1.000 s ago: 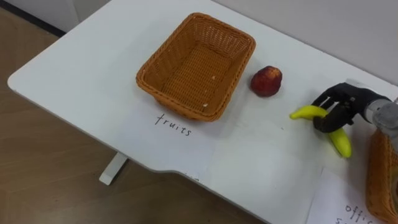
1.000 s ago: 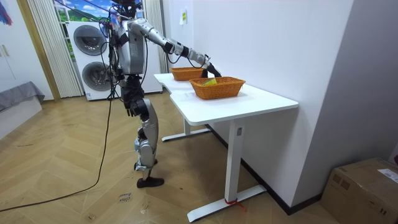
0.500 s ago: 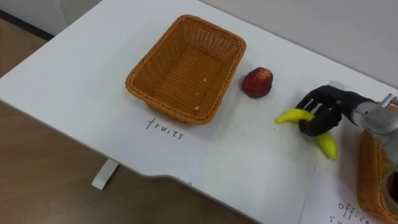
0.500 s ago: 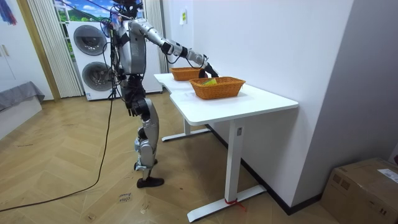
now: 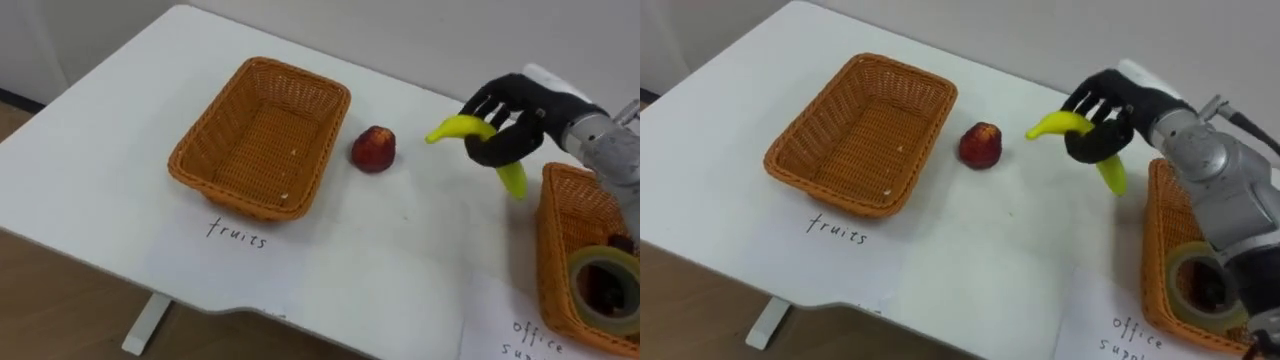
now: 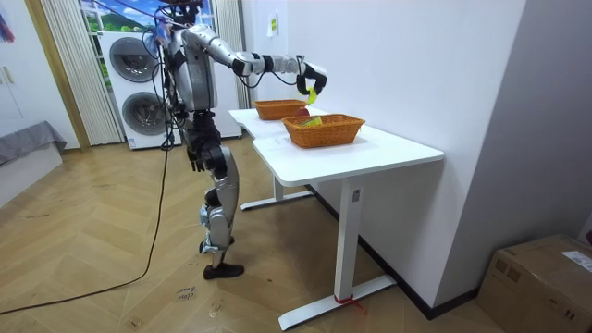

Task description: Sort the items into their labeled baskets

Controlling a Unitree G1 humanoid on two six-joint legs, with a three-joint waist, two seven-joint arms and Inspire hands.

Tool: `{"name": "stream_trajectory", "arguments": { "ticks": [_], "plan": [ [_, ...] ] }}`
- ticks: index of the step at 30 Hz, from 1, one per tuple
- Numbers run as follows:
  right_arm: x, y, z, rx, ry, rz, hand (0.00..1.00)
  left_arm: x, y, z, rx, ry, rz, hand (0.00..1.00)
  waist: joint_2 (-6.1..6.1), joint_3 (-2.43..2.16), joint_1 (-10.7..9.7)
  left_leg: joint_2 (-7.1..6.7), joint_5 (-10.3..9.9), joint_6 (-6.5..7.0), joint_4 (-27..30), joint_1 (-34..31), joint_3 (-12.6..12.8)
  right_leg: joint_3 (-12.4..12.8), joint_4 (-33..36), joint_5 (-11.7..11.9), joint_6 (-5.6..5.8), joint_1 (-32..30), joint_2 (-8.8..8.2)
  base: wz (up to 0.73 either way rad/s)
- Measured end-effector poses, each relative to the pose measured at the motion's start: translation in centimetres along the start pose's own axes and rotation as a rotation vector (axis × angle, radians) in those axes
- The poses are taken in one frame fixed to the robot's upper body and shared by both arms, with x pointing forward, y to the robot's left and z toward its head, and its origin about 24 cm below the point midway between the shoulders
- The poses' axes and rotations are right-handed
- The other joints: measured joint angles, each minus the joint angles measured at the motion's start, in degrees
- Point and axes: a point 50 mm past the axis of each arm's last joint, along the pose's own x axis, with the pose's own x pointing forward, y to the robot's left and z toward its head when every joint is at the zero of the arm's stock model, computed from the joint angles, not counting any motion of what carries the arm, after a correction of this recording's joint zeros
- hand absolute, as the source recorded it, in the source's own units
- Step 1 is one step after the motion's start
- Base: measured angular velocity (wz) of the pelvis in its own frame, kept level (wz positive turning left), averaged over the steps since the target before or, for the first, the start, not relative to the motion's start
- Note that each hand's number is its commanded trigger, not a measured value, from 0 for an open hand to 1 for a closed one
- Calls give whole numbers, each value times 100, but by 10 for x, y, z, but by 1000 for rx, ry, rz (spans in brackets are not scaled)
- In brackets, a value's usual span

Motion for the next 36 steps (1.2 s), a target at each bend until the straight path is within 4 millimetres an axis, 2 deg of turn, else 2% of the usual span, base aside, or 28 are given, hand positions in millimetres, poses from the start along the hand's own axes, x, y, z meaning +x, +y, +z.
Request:
{"name": "stream_trajectory", "arguments": {
  "ticks": [1,3,6,10,14,16,20,26,31,34,36],
  "plan": [
    [-1,-2,4,-3,-12,-10,100,0,-1,0,-3,-2,0,0,2,0,-15,0,0,0,-9,23,0,6,1,0,1,9,1,-6],
    [-4,-11,22,-14,-82,-51,100,-1,-5,-5,-35,13,-6,0,70,30,-48,3,-1,0,-82,100,41,54,2,-4,6,78,2,-8],
    [-8,-16,39,-20,-155,-79,100,-2,-6,-8,-34,23,-7,0,110,39,-61,-6,5,3,-141,200,65,62,5,-40,8,152,-10,-4],
    [-11,-18,47,-21,-189,-93,100,-3,-6,-10,-32,24,-8,0,99,29,-61,-23,7,5,-155,267,60,52,9,-83,27,224,-28,5],
    [-12,-19,53,-29,-213,-100,100,-4,-7,-13,-32,30,-11,0,47,-5,-63,-60,13,16,-156,271,49,-43,13,-114,64,272,-72,13],
    [-12,-19,53,-27,-215,-100,100,-4,-7,-13,-18,30,-12,0,16,-7,-39,-79,15,21,-160,274,49,-64,13,-127,84,293,-89,12],
    [-13,-18,54,4,-227,-91,100,-4,-6,-11,-11,20,-16,0,-41,30,90,-85,7,36,-163,289,32,-84,7,-134,95,325,-91,5],
    [-16,-19,65,-8,-264,-108,100,-4,-6,-12,30,30,-13,0,7,79,291,-84,1,41,-162,271,28,-83,10,-134,95,301,-92,0],
    [-19,-21,73,3,-299,-136,100,-5,-7,-16,32,43,-14,0,15,85,450,-93,1,42,-160,249,11,-94,8,-138,102,291,-97,2],
    [-18,-18,73,2,-299,-143,100,-5,-9,-18,32,49,-16,0,13,87,481,-120,2,43,-155,254,-103,-165,6,-151,124,354,-107,19],
    [-17,-15,74,6,-303,-144,100,-6,-11,-22,32,59,-20,0,10,87,571,-124,2,43,-161,269,-121,-175,4,-163,134,373,-109,6]
  ]
}}
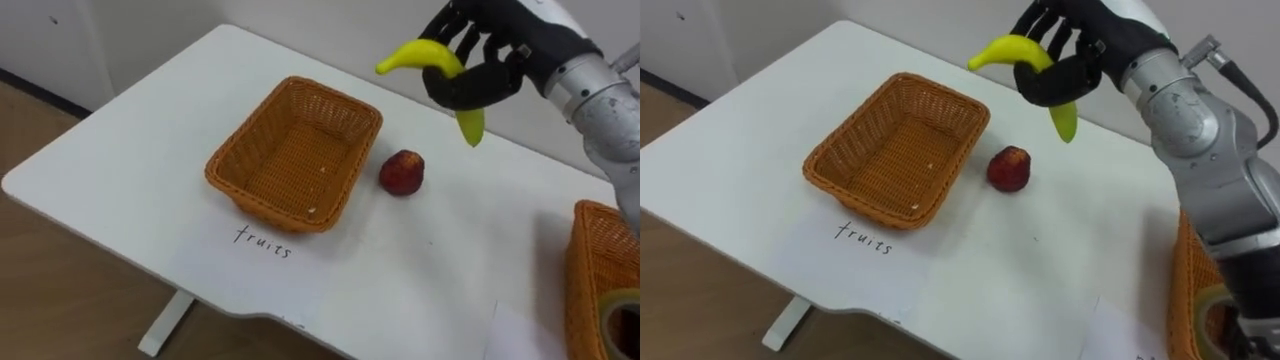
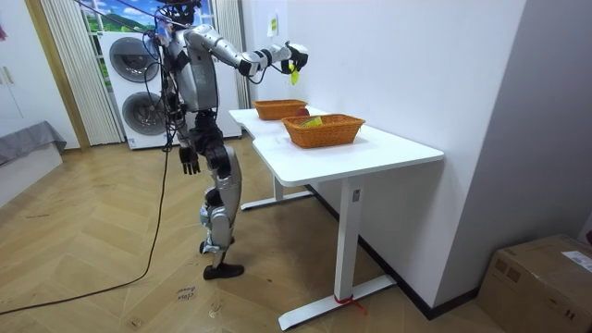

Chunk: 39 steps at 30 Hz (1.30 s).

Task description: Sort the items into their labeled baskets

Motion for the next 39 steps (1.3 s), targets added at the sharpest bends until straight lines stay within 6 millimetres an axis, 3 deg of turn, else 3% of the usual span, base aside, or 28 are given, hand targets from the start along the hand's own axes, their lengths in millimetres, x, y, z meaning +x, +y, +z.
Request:
{"name": "stream_trajectory", "arguments": {
  "ticks": [4,8,12,21,30,39],
  "plan": [
    [2,7,3,13,-8,-3,100,-1,-3,-4,-2,9,-8,0,-32,5,124,-15,0,0,0,0,-49,-62,-1,-12,-1,12,-14,5],
    [3,14,5,30,-15,8,100,-1,-3,-4,-2,8,-8,0,-117,46,213,-55,3,5,13,-10,-142,-137,-10,-20,7,44,-33,12],
    [6,23,10,62,-33,20,100,-2,-5,-10,14,26,-14,0,-178,40,262,-81,1,9,15,3,-205,-159,-86,-22,12,128,-26,8],
    [7,31,15,66,-52,18,100,-2,-7,-12,42,33,-33,0,-160,45,510,-81,2,3,21,13,-340,-287,-98,-22,12,204,-6,8],
    [10,55,29,95,-96,31,100,-4,-6,-13,52,19,-26,0,-74,46,620,-94,7,-5,55,6,-436,-395,-94,-22,12,252,-7,5],
    [9,61,33,99,-124,36,100,-5,-7,-15,60,17,-23,0,-10,17,652,-117,17,-11,63,16,-507,-468,-98,-29,24,306,-17,4]
  ]
}}
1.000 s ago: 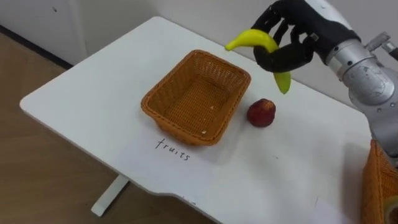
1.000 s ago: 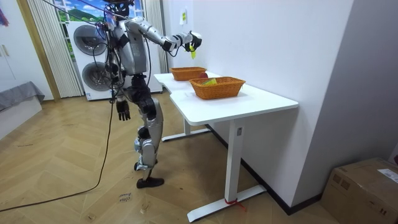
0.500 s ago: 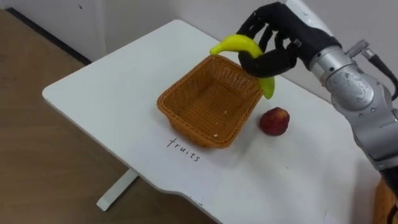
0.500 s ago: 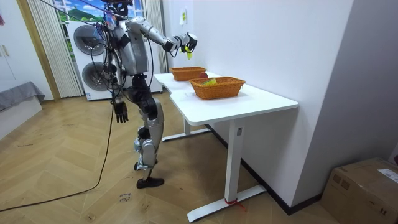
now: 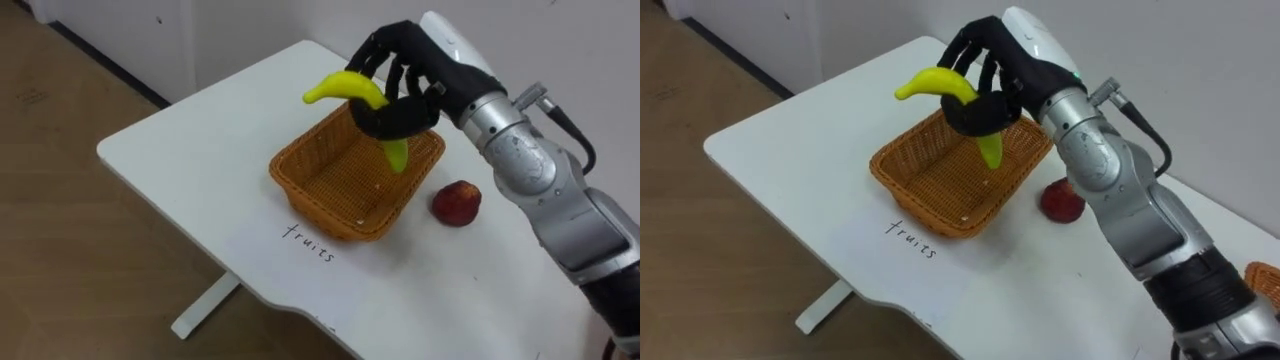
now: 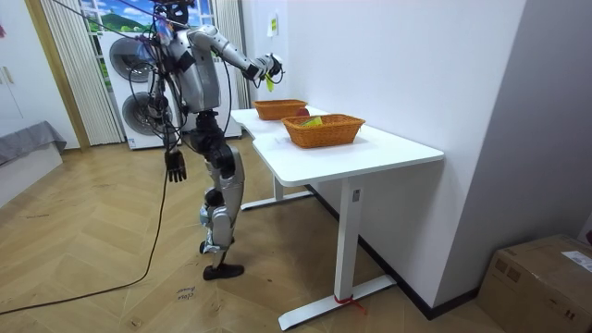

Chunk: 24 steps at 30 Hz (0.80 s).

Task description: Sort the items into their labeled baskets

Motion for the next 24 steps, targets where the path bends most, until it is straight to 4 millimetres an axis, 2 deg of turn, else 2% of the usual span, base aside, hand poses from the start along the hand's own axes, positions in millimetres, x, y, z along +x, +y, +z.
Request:
{"name": "stream_trajectory", "arguments": {
  "ticks": [19,20,22,23,24],
  "plan": [
    [0,11,2,41,-8,44,100,-1,-1,1,11,-16,0,0,2,3,-22,-62,16,27,17,40,-64,-68,6,-16,27,64,-55,1],
    [0,11,1,41,-7,45,94,-1,-2,1,16,-16,-3,0,6,6,-26,-63,15,27,12,71,-63,-68,6,-19,31,93,-57,0],
    [0,11,1,41,-8,44,44,-1,-2,1,16,-17,-3,0,5,6,-26,-62,14,27,11,85,-63,-67,6,-22,36,100,-56,0],
    [0,11,1,41,-8,44,33,-1,-2,2,16,-18,-3,0,6,6,-27,-62,14,27,13,87,-62,-66,5,-23,36,98,-56,0],
    [0,11,1,41,-8,44,0,-1,-2,1,16,-17,-3,0,6,6,-25,-63,14,27,15,87,-60,-63,5,-23,36,96,-57,0]
  ]
}}
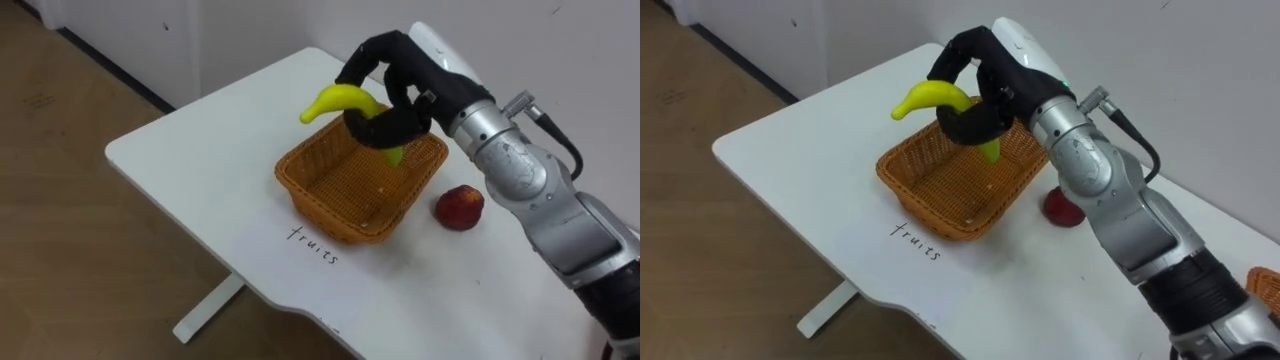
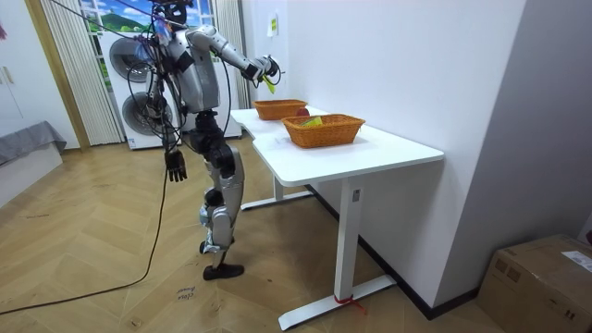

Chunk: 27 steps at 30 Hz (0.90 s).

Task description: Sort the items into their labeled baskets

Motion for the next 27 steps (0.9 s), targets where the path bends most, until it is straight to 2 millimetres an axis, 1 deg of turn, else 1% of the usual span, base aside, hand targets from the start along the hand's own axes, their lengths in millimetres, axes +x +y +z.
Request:
{"name": "stream_trajectory", "arguments": {
  "ticks": [14,21,27],
  "plan": [
    [0,0,0,-10,-1,-1,0,0,0,1,-1,-7,0,0,32,5,-35,-29,1,2,23,10,-6,9,-1,-47,2,13,-19,0],
    [0,1,-1,-11,2,18,0,0,-3,1,19,-6,-13,0,31,4,-136,-33,1,2,14,8,-27,7,3,-48,3,48,-18,1],
    [0,2,-1,-10,3,28,0,0,-3,2,18,-7,-13,0,32,4,-162,-34,1,2,23,12,-28,25,8,-48,3,61,-19,0]
  ]
}}
